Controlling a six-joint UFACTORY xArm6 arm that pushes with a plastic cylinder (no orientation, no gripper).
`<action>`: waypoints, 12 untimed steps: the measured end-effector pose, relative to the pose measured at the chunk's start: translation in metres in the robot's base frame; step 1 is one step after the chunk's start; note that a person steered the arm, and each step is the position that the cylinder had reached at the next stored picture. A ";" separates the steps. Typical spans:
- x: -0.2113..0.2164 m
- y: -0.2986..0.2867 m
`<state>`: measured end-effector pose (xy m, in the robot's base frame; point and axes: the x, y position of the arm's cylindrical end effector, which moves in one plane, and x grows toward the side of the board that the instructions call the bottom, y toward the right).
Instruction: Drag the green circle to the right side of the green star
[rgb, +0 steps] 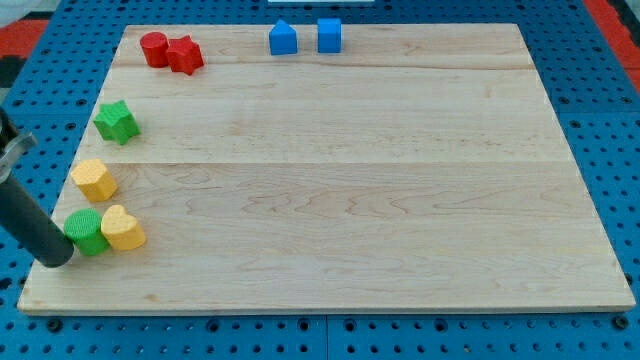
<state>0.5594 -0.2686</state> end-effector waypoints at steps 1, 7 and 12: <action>-0.012 0.000; -0.071 0.048; -0.108 0.108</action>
<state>0.4510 -0.1609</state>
